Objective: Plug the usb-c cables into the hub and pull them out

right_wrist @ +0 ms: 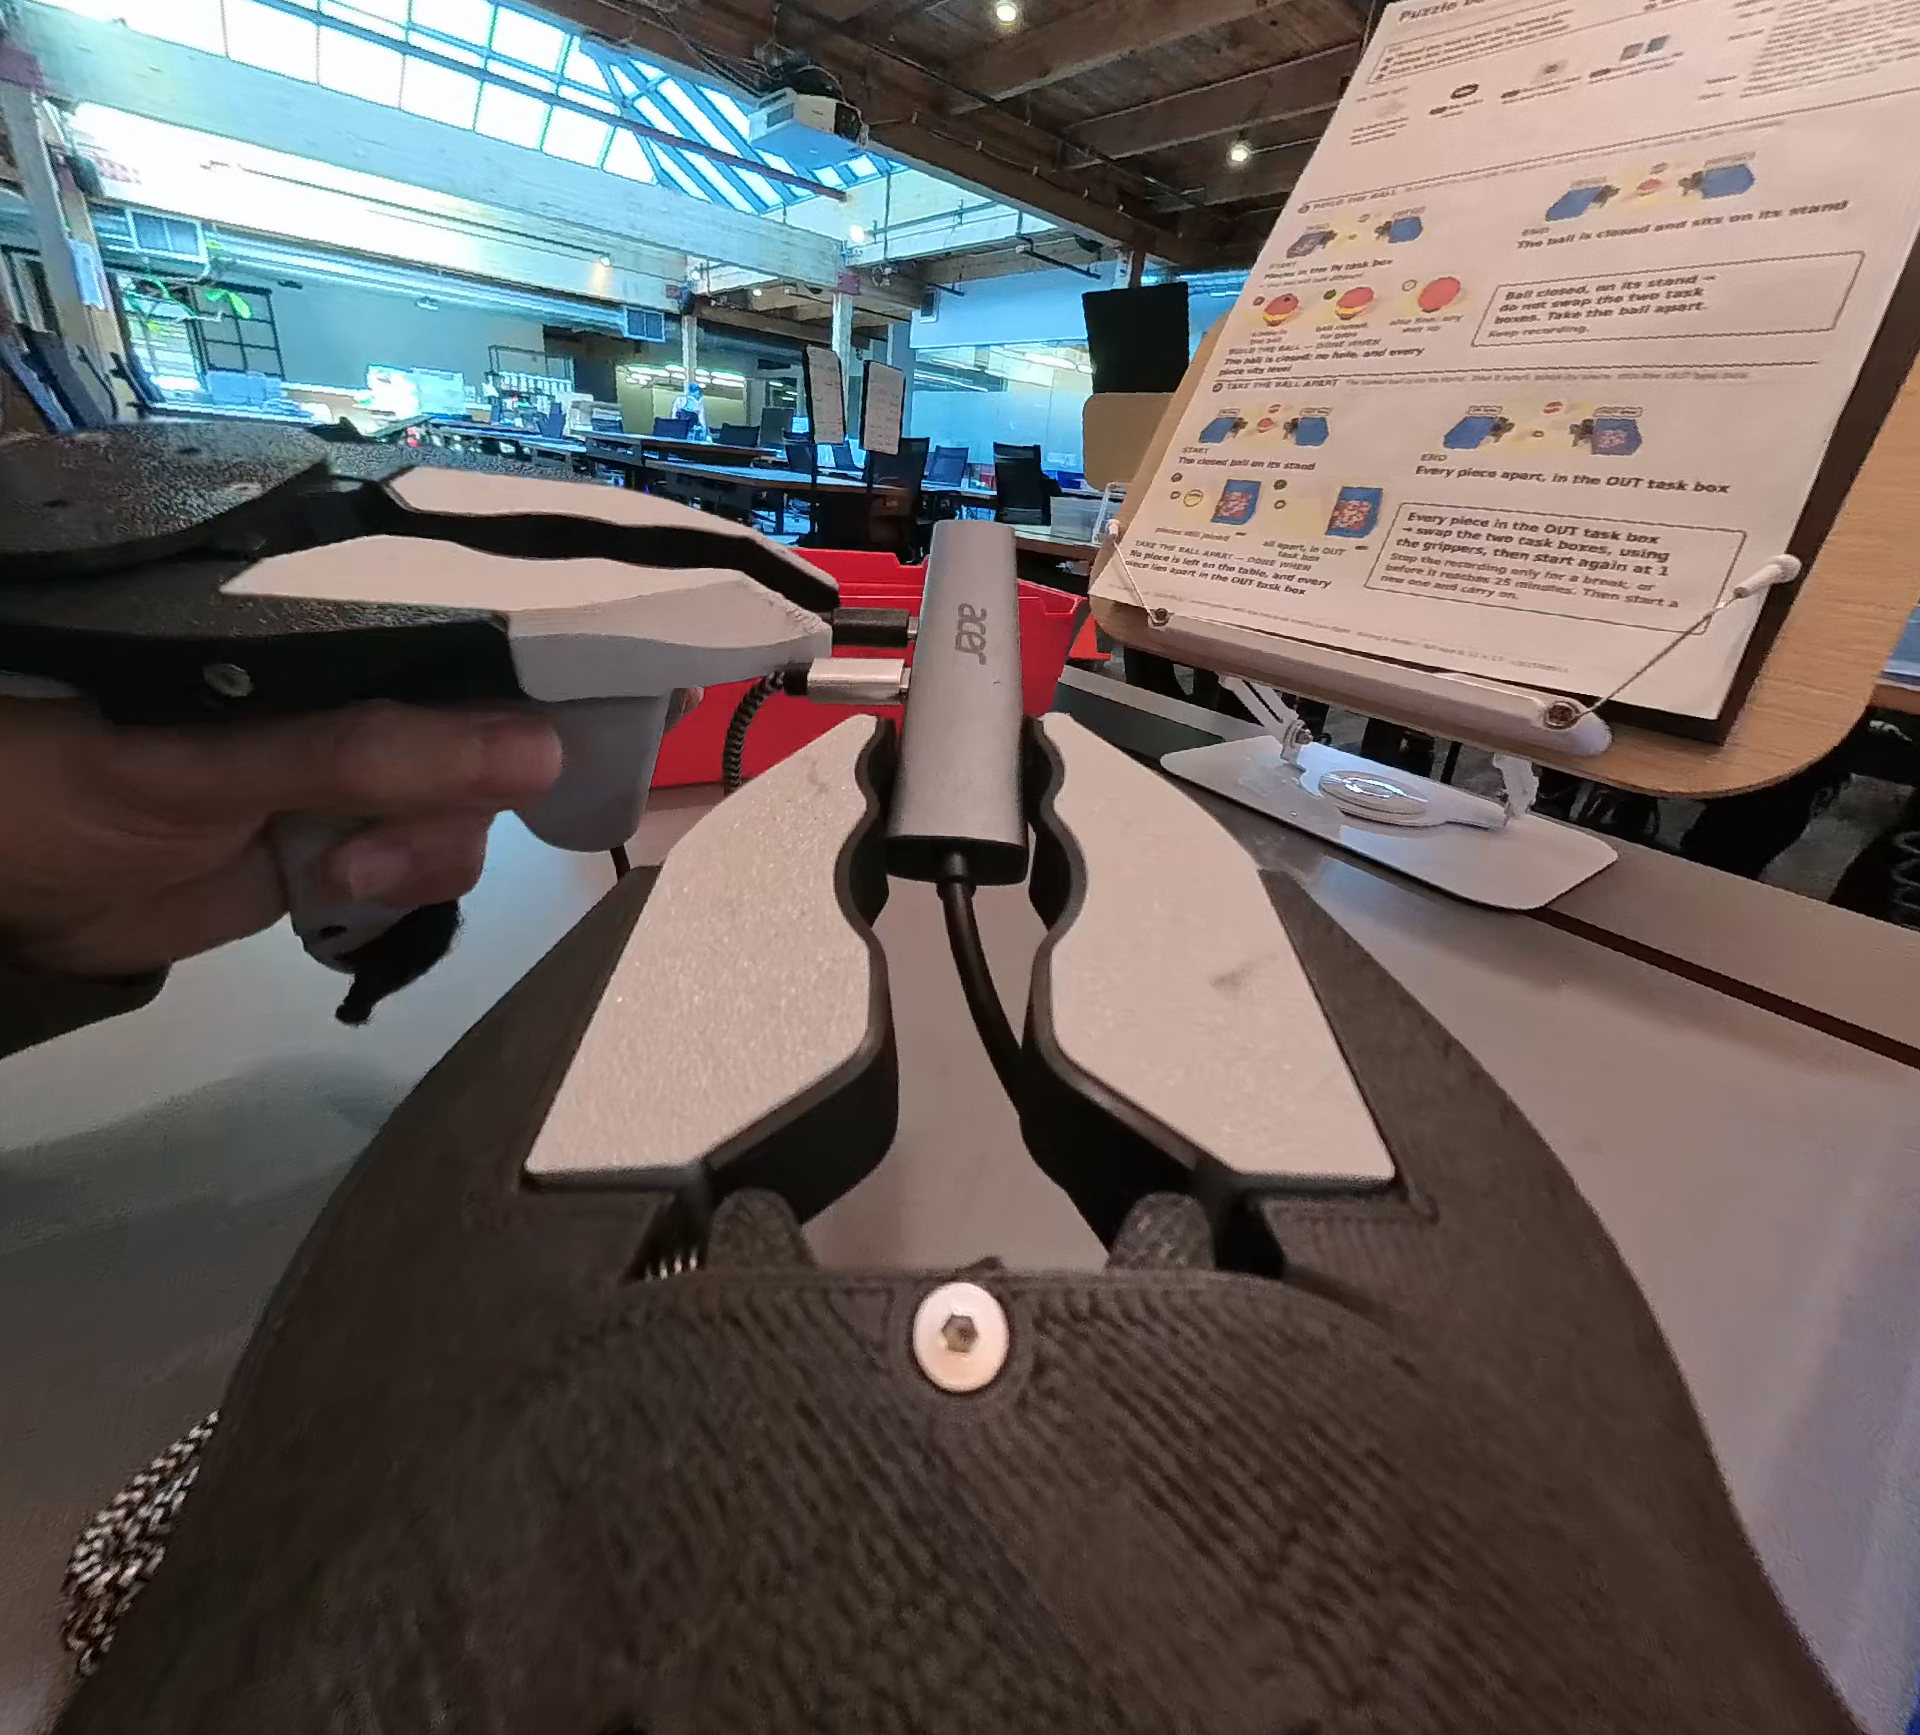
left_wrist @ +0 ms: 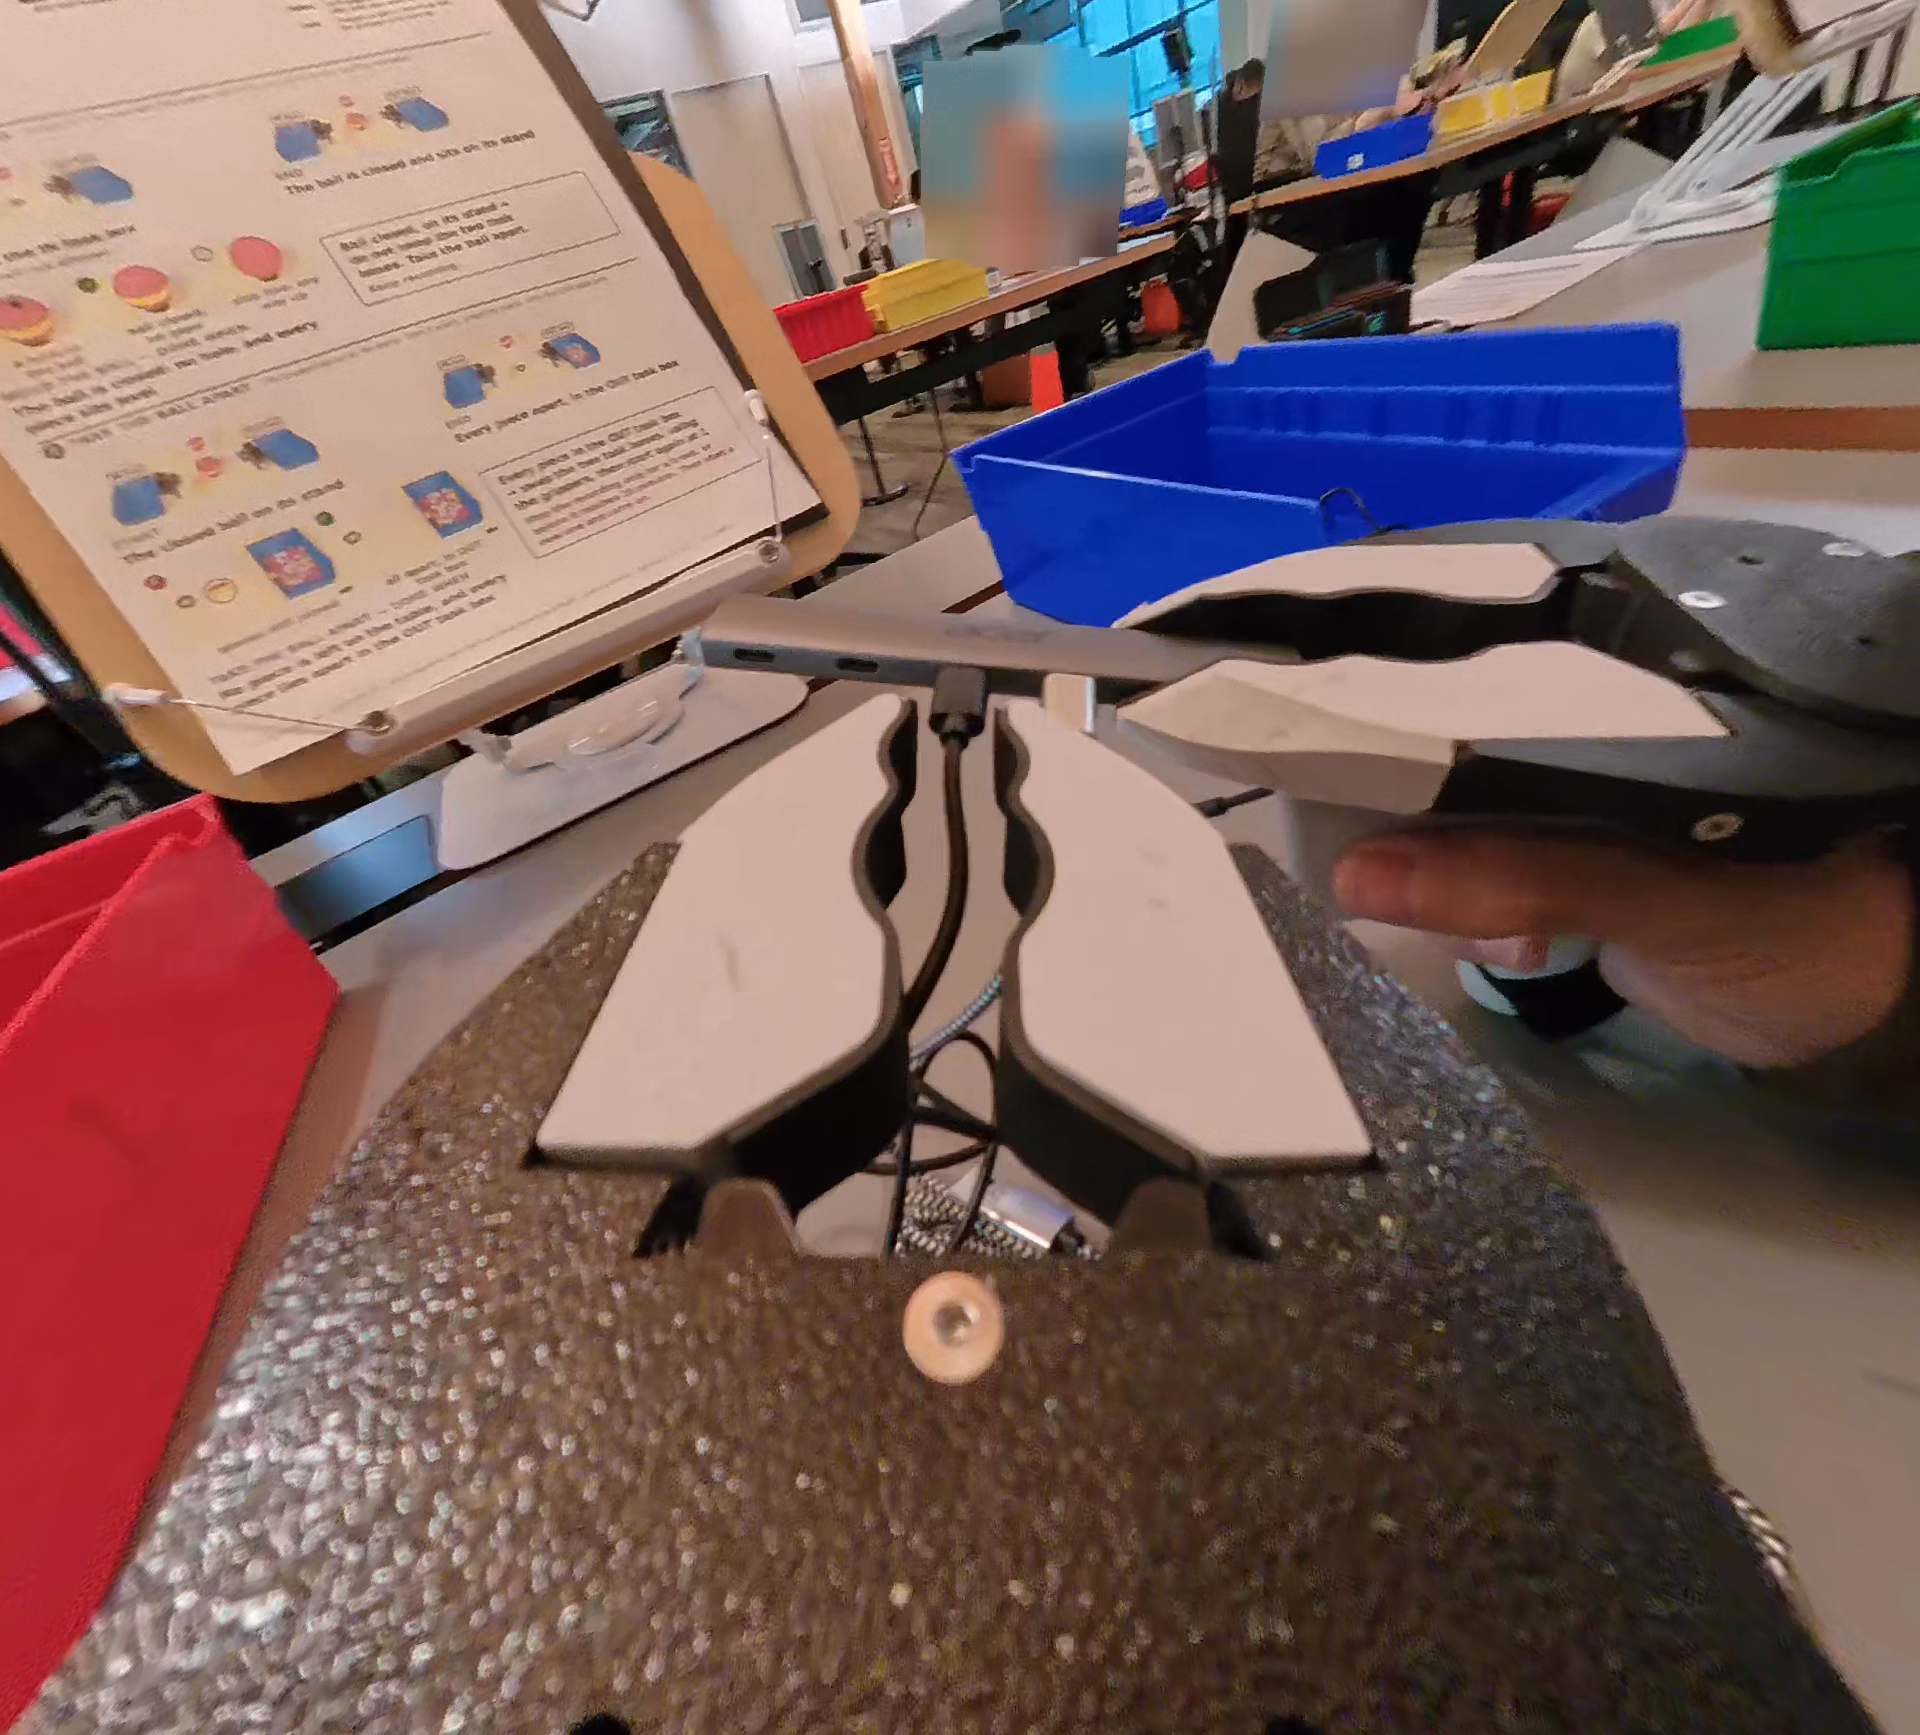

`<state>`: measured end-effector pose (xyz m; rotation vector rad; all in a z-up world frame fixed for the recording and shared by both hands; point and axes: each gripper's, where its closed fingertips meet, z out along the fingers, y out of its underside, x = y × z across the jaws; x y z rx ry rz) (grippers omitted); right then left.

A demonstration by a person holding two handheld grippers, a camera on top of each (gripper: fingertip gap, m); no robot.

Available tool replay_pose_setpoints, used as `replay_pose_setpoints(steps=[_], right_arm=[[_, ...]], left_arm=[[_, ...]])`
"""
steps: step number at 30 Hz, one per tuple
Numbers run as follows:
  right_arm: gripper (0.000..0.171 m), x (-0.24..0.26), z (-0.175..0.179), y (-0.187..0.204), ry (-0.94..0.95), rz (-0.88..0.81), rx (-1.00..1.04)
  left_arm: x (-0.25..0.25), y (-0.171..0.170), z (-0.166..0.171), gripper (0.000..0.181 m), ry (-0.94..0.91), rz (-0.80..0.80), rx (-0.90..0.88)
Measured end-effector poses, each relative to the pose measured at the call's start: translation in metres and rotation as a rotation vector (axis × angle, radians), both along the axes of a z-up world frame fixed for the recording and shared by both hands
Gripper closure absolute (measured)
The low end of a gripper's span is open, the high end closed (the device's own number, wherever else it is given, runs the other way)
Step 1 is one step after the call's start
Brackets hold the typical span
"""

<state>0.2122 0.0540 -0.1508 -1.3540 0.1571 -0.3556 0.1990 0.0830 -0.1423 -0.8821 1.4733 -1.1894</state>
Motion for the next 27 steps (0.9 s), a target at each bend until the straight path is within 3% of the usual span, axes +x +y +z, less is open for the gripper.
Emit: replay_pose_setpoints(steps=[3, 5, 8, 10, 13, 19, 27], right_arm=[[0.148, -0.002, 0.0, 0.001, -0.017, 0.001, -0.009], [0.148, -0.004, 0.0, 0.002, -0.034, 0.004, -0.011], [0.148, -0.011, -0.002, 0.007, -0.087, 0.001, -0.045], [0.148, -0.001, -0.002, 0.003, -0.06, -0.077, -0.042], [0.148, 0.0, 0.0, -0.001, -0.038, -0.048, -0.012], [0.148, -0.006, 0.0, 0.002, -0.07, -0.018, -0.023], [0.147, -0.011, -0.007, 0.006, -0.089, -0.008, -0.095]], left_arm=[[-0.001, -0.003, 0.0, 0.168, 0.012, -0.032, -0.017], [0.0, -0.003, -0.002, 0.181, 0.034, -0.04, -0.027], [0.002, -0.005, -0.006, 0.181, 0.066, -0.036, -0.022], [0.002, 0.0, -0.004, 0.17, 0.054, 0.008, -0.005], [-0.001, 0.002, -0.006, 0.164, 0.078, 0.01, -0.03], [-0.001, 0.003, -0.011, 0.171, 0.154, -0.031, -0.1], [-0.003, 0.009, -0.02, 0.172, 0.157, 0.003, -0.018]])
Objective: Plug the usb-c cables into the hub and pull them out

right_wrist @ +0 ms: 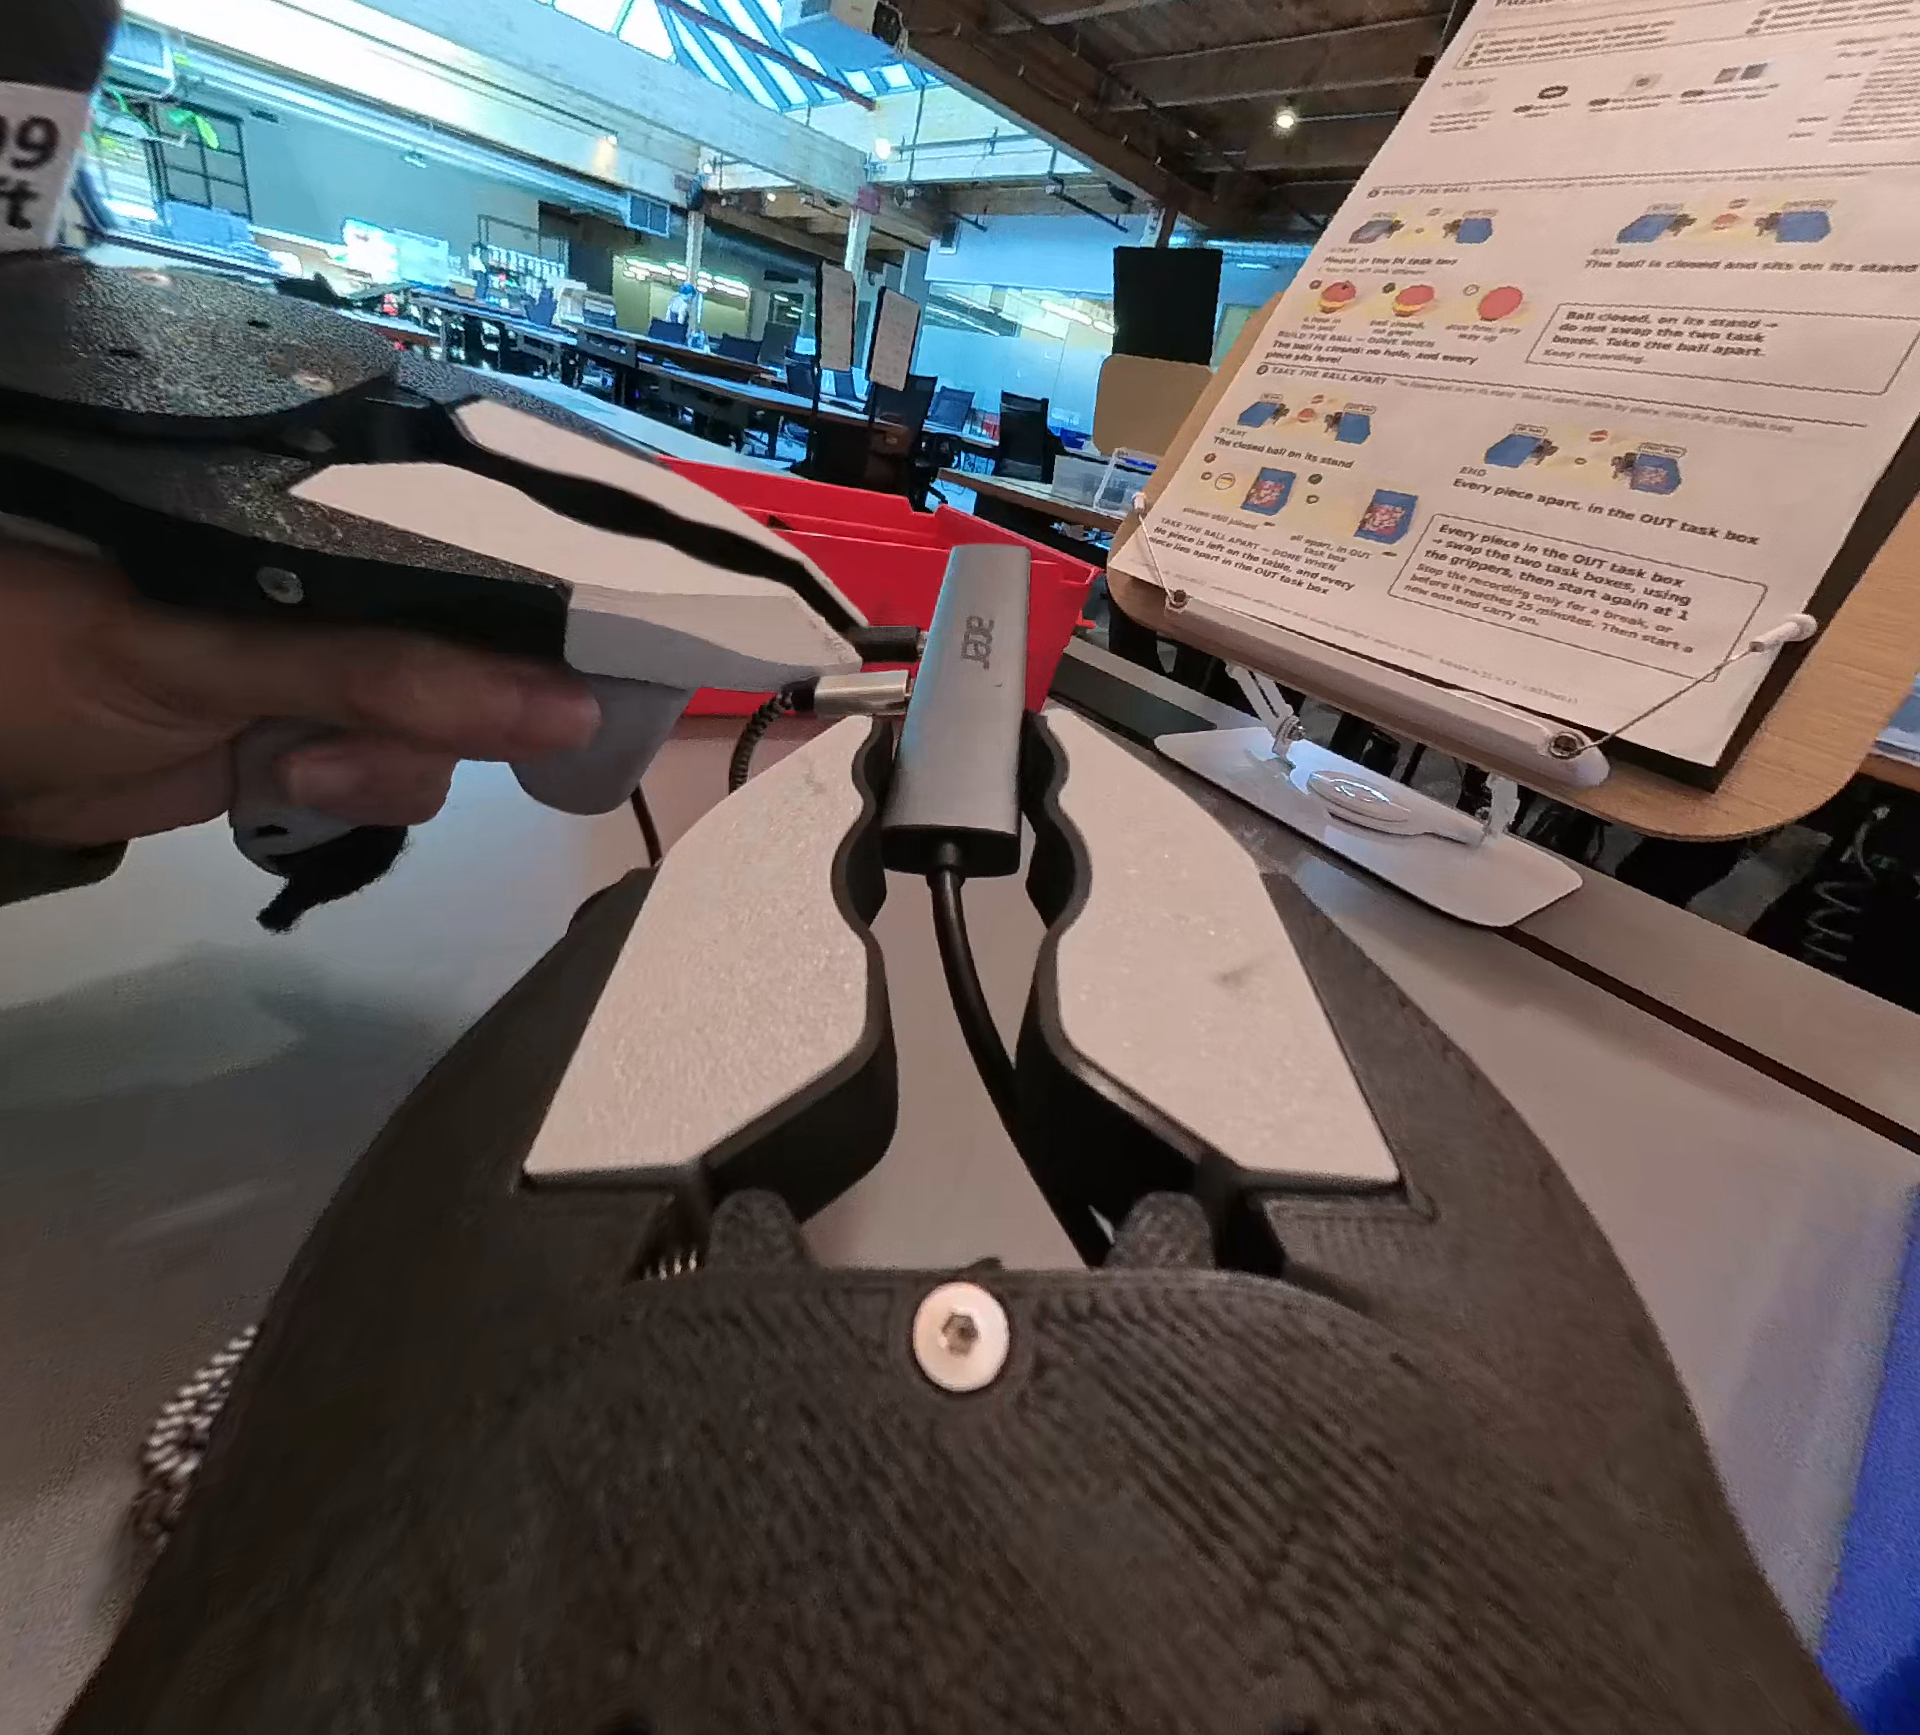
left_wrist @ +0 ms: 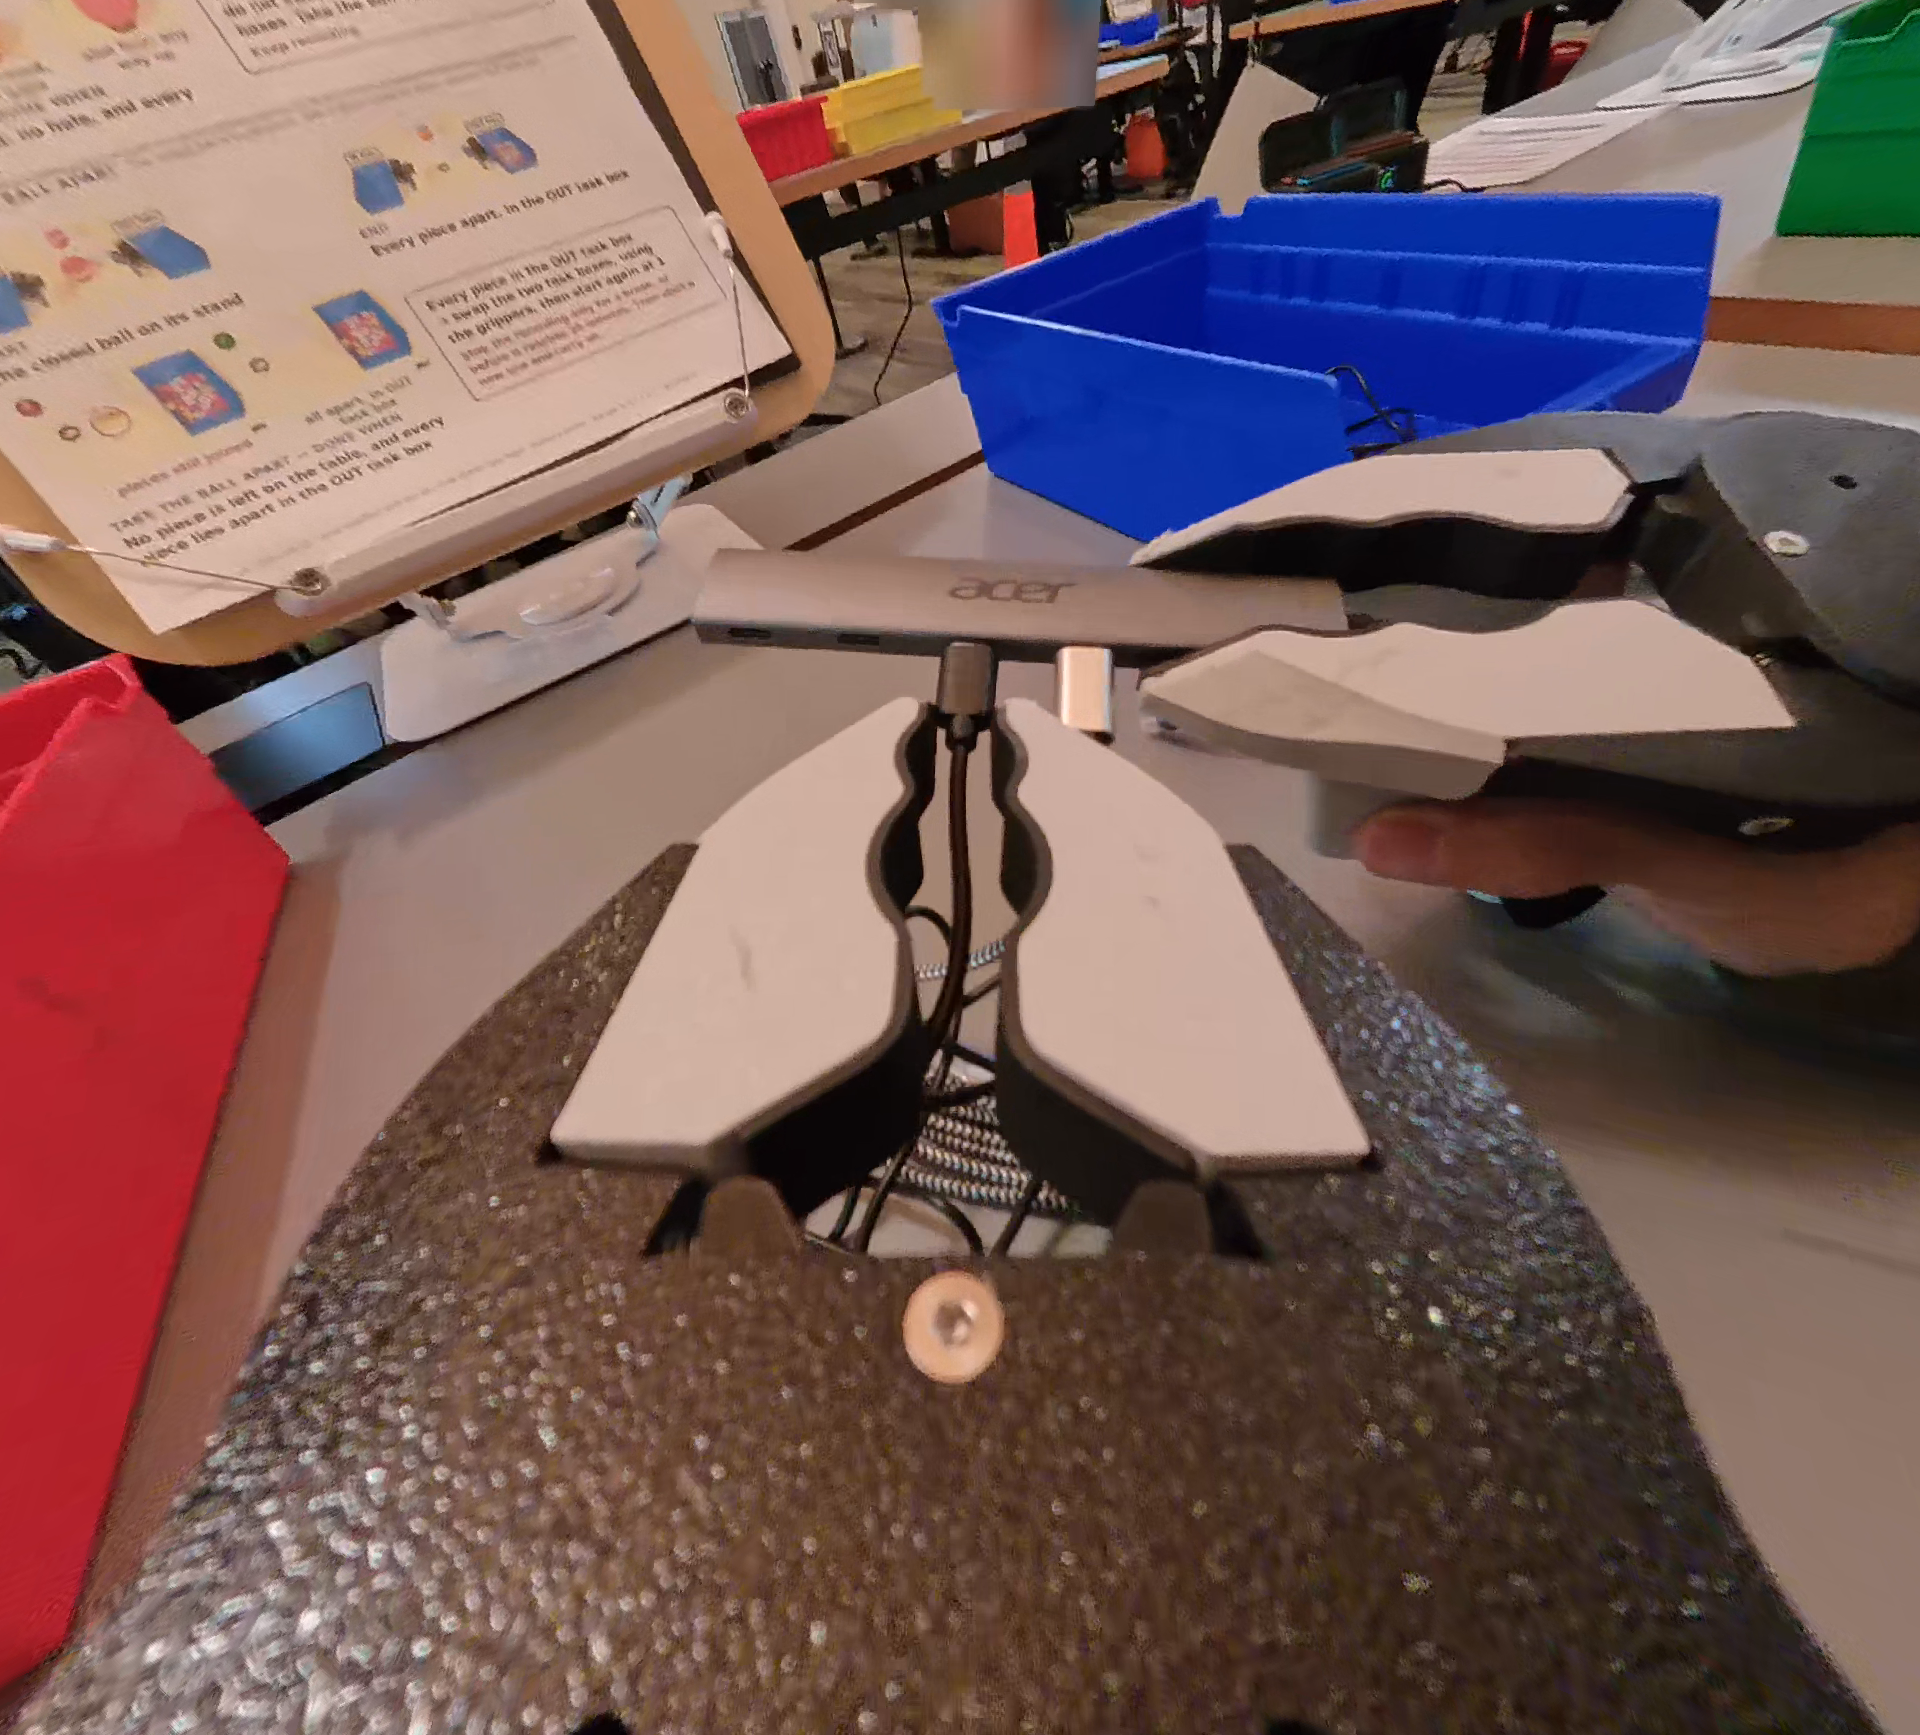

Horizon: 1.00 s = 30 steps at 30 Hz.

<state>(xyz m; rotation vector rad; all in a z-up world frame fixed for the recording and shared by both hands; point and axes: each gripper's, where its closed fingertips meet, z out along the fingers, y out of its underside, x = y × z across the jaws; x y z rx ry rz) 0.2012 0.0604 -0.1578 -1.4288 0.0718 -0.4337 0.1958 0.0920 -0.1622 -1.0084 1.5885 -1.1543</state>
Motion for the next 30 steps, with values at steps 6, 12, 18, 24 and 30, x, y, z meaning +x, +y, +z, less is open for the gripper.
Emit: replay_pose_setpoints(steps=[6, 12, 18, 24, 30], right_arm=[[0.147, 0.004, -0.003, 0.002, 0.0, -0.016, -0.026], [0.147, 0.013, 0.002, -0.004, 0.058, -0.044, 0.033], [0.147, 0.005, 0.0, 0.0, 0.001, -0.032, 0.006], [0.147, 0.008, 0.001, -0.001, 0.025, -0.024, 0.019], [0.147, 0.006, 0.0, 0.0, 0.022, -0.008, 0.012]], left_arm=[[0.002, 0.001, -0.003, 0.171, -0.001, -0.021, -0.007], [-0.015, -0.014, 0.007, 0.172, -0.079, -0.037, 0.052], [-0.009, -0.019, 0.001, 0.176, -0.053, -0.005, 0.108], [-0.006, -0.02, 0.001, 0.172, -0.05, -0.006, 0.092], [-0.008, -0.018, 0.0, 0.175, -0.046, -0.009, 0.047]])
